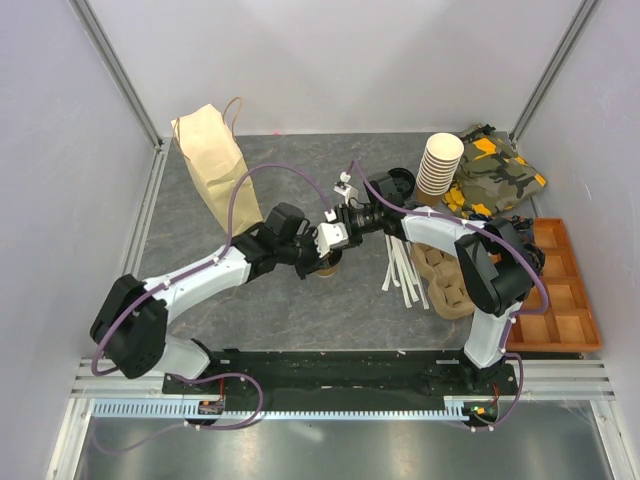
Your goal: Pack the takeout coffee
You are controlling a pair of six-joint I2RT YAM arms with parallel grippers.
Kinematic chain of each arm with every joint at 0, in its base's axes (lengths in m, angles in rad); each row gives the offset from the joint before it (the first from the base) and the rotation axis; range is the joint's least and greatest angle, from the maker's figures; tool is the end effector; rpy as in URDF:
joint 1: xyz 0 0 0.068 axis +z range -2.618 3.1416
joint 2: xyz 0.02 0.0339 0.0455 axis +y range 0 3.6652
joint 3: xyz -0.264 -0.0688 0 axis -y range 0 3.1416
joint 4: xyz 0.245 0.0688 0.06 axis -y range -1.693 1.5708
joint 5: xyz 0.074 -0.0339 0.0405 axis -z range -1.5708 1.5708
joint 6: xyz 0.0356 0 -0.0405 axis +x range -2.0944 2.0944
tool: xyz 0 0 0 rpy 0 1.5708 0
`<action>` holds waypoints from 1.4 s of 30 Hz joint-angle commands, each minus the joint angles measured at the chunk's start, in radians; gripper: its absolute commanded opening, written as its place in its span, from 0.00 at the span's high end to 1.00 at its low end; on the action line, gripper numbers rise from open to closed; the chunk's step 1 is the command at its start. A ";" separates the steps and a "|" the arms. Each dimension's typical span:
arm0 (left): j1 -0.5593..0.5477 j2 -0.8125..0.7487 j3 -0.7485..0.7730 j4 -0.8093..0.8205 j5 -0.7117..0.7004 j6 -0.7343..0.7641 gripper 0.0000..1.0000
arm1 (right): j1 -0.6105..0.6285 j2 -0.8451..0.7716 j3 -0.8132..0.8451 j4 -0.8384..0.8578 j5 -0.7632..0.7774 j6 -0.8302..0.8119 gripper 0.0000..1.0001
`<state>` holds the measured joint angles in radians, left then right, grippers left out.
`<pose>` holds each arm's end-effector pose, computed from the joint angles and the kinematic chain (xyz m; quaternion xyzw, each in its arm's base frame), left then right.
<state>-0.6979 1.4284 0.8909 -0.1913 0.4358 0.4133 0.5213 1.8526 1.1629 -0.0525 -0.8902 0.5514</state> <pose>0.2225 -0.2062 0.2302 0.5451 0.7105 -0.2519 0.3670 0.3258 0.2190 0.1923 -0.1609 0.8287 0.5244 0.1109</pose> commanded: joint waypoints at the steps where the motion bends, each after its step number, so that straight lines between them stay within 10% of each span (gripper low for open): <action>1: 0.001 -0.101 0.074 -0.117 0.035 -0.039 0.91 | 0.000 0.030 0.014 -0.055 0.070 -0.047 0.83; 14: 0.199 -0.149 0.315 -0.312 0.179 -0.353 0.22 | 0.002 -0.093 0.198 -0.118 -0.019 -0.062 0.64; 25: 0.218 -0.111 0.330 -0.369 0.123 -0.276 0.19 | -0.112 -0.159 0.320 -0.536 0.186 -0.434 0.41; 31: 0.058 -0.163 0.211 -0.376 -0.149 -0.204 0.28 | -0.115 -0.253 0.261 -0.641 0.327 -0.512 0.41; 42: 0.060 -0.433 -0.268 0.054 -0.105 -0.556 0.21 | -0.083 -0.429 -0.173 -0.396 0.320 -0.355 0.49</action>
<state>-0.6380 1.0714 0.7532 -0.4301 0.2699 -0.0158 0.4099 1.4075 1.0687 -0.5518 -0.5682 0.1570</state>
